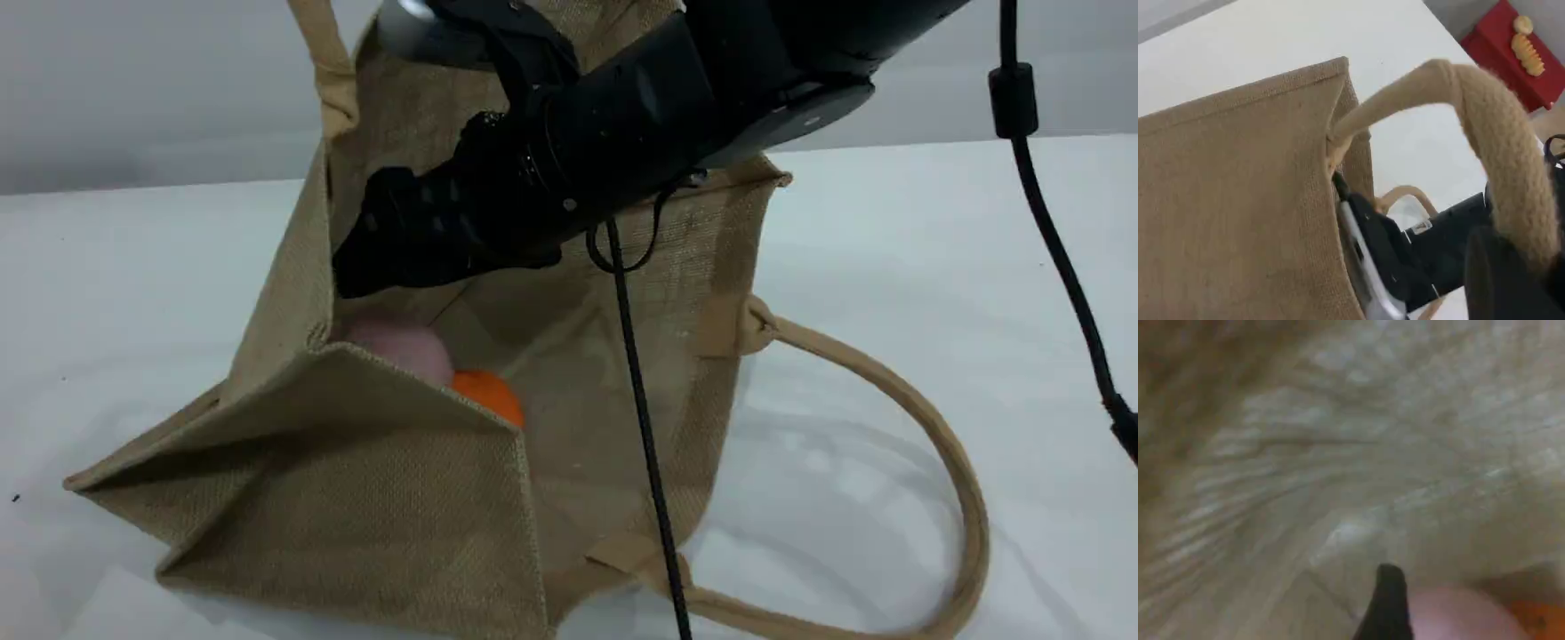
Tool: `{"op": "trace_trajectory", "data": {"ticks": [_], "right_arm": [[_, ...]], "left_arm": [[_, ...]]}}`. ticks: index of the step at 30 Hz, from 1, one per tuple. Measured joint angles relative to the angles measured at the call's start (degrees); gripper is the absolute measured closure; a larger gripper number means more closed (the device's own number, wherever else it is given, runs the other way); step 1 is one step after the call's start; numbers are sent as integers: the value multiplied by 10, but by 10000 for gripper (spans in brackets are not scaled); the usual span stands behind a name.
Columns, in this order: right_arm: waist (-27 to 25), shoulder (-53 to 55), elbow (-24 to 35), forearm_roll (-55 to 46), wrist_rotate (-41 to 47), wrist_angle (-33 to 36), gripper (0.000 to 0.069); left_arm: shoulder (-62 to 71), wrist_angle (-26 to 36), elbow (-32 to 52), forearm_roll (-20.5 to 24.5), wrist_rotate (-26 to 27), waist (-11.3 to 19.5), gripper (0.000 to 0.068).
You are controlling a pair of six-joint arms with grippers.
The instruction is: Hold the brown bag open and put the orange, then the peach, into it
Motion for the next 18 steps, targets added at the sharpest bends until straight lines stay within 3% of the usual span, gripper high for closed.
{"op": "trace_trajectory", "data": {"ticks": [3,9,14,18], "right_arm": [[-7,-11,1,-57,25,27,143],[-50,-65,1,-229,167,116,175],[-94,-125,1,-359,265,205,212],[-143,-173,1,-406,307,253,216]], "left_arm": [[0,0,0,14,4,0,595],[2,0,0,62,12,-1,595],[21,-1,5,54,32,-1,595],[37,-3,32,52,50,-1,595]]}}
